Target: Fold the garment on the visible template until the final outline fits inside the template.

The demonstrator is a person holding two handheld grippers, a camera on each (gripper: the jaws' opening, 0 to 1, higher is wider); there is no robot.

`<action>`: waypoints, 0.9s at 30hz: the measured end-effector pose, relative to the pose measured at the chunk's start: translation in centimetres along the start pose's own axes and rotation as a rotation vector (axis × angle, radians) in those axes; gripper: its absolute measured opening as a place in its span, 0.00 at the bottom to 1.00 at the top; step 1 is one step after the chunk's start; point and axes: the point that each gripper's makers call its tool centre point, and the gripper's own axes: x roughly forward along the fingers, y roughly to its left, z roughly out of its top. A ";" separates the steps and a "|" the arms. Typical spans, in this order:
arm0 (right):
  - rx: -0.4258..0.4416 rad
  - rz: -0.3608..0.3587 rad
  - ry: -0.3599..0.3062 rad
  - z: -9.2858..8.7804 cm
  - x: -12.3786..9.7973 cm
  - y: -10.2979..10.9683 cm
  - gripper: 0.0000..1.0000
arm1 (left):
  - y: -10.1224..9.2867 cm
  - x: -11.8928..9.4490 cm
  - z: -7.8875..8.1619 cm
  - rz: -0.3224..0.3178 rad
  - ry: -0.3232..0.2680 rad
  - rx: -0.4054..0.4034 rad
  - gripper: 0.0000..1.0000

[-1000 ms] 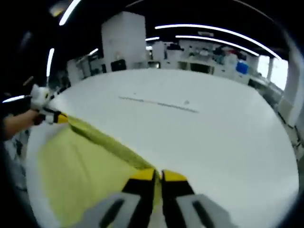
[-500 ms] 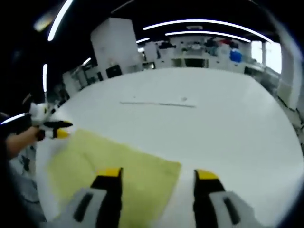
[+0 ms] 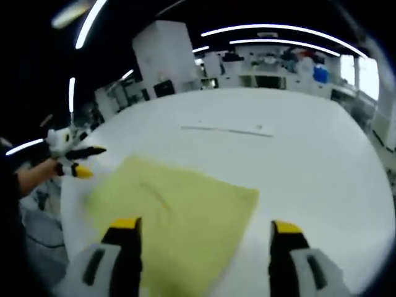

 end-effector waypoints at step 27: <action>-0.045 -0.035 0.026 -7.2 -5.9 4.0 0.62 | -6.8 -5.8 -5.5 -0.028 0.008 0.115 0.63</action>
